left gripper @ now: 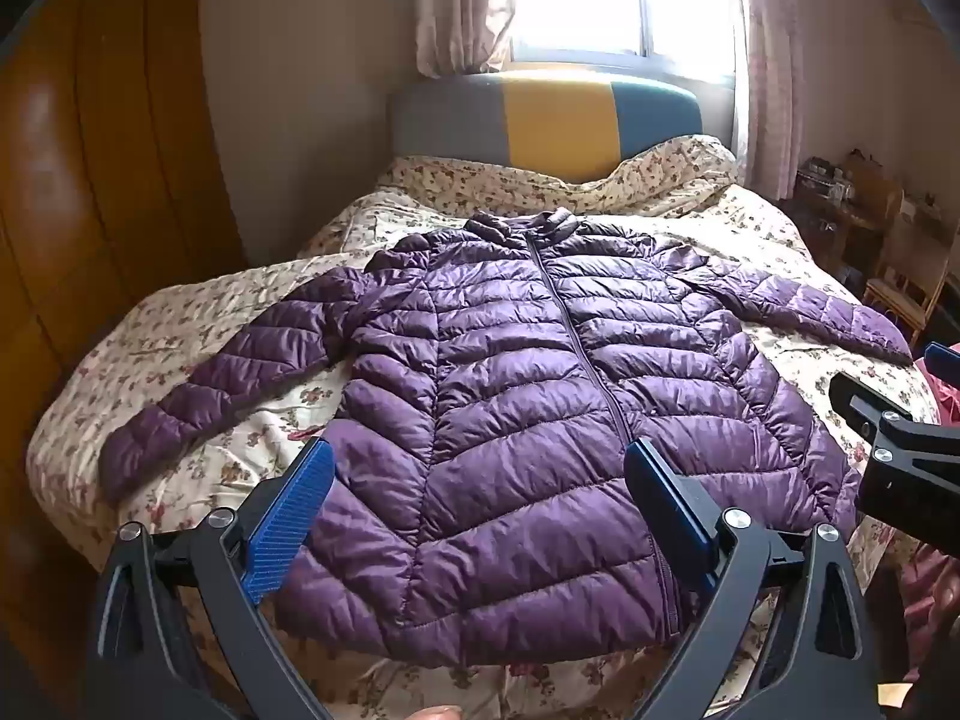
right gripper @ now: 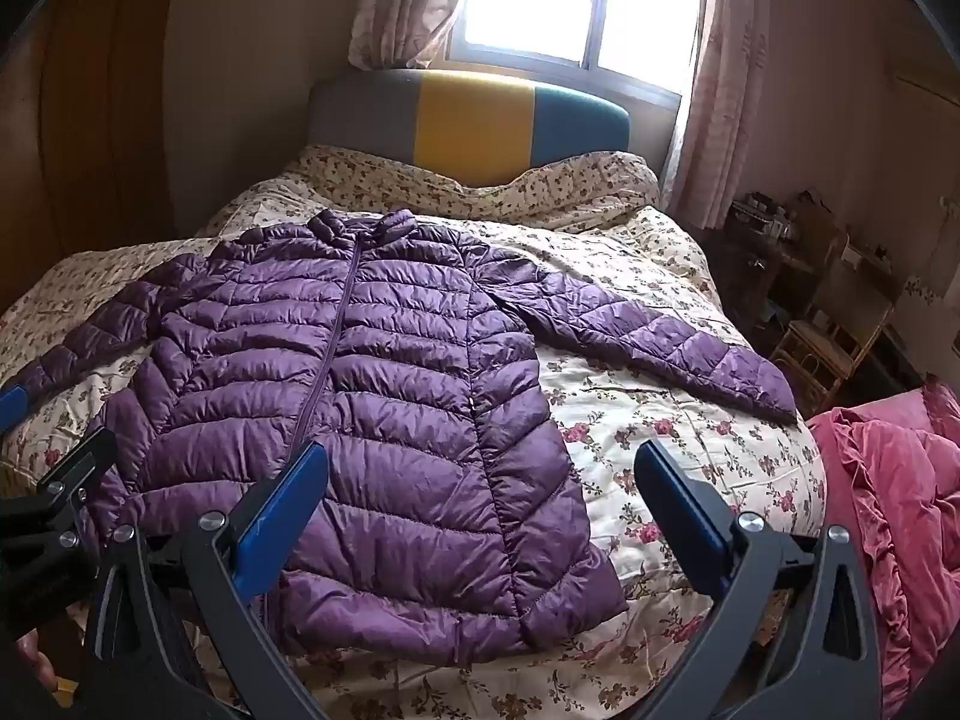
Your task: Fold large clothes
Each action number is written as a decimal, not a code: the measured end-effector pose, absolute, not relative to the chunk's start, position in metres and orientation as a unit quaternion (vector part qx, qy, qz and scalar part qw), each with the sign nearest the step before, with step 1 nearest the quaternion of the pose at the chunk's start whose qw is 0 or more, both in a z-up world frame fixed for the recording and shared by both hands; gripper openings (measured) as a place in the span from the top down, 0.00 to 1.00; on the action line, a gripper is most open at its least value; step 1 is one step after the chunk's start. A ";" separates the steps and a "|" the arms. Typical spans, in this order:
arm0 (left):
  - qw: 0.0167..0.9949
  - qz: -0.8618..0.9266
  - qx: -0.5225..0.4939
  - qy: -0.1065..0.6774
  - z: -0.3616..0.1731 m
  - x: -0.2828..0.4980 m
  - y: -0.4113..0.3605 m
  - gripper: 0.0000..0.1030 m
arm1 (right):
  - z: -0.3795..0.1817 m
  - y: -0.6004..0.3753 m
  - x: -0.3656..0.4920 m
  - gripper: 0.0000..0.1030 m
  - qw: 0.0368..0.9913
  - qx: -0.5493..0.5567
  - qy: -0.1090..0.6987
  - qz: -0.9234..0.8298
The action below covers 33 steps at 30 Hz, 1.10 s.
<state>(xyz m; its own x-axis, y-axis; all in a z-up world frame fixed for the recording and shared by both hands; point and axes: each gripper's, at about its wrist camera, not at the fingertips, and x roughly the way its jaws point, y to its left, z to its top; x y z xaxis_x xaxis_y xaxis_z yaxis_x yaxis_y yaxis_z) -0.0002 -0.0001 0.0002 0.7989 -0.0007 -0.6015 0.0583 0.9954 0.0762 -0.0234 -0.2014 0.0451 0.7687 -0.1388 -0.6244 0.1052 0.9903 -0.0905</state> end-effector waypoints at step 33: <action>0.947 -0.009 0.041 0.318 -0.002 0.002 0.006 0.03 | 0.040 -0.203 -0.022 0.02 0.937 -0.031 0.340 -0.067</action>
